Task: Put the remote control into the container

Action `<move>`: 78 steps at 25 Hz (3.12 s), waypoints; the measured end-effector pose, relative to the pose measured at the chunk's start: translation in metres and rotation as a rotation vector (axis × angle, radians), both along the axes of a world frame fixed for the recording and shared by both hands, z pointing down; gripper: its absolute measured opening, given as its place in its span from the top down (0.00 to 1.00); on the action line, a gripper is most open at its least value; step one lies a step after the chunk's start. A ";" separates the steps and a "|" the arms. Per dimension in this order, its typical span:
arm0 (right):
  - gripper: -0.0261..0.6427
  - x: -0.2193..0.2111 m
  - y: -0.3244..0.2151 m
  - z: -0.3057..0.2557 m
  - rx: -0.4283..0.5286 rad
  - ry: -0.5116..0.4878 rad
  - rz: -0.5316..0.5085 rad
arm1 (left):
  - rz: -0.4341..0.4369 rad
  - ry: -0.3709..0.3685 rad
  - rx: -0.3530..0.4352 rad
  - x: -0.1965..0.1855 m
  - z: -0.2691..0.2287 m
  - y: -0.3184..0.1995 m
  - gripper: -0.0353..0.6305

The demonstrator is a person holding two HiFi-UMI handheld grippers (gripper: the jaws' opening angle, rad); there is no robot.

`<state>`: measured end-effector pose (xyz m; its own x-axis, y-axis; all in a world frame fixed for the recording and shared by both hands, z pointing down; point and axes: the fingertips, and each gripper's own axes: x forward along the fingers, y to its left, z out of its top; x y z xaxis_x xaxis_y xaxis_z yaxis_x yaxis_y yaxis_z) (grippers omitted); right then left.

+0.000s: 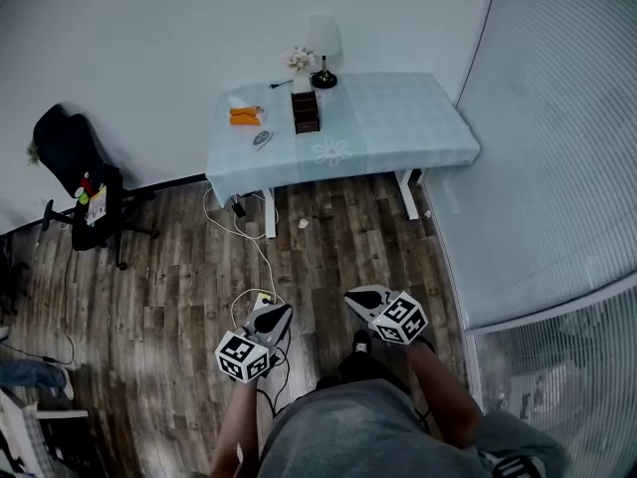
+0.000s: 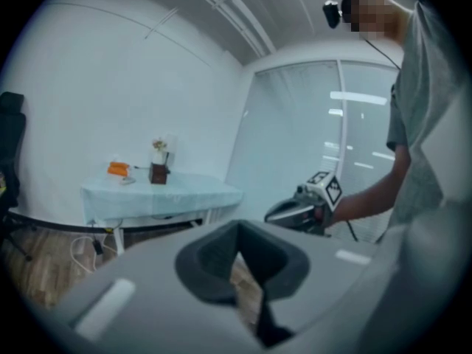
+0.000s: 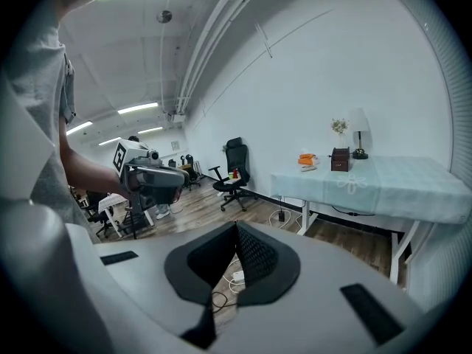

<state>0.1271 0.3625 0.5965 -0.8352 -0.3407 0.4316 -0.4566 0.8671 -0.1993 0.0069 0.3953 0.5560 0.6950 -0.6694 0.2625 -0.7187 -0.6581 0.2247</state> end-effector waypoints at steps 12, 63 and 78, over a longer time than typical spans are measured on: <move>0.94 0.024 -0.072 -0.001 -0.024 -0.008 -0.073 | -0.060 -0.013 -0.021 0.030 -0.006 -0.066 0.95; 0.94 0.061 -0.160 0.014 -0.009 0.031 -0.255 | -0.142 -0.031 0.024 0.085 -0.019 -0.158 0.95; 0.94 0.040 -0.201 0.015 -0.016 0.096 -0.252 | -0.113 0.044 0.017 0.058 -0.013 -0.226 0.95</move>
<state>0.1666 0.1617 0.6119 -0.8478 -0.1199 0.5165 -0.2446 0.9527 -0.1802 0.0653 0.1692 0.5432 0.6256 -0.7481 0.2212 -0.7781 -0.5776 0.2471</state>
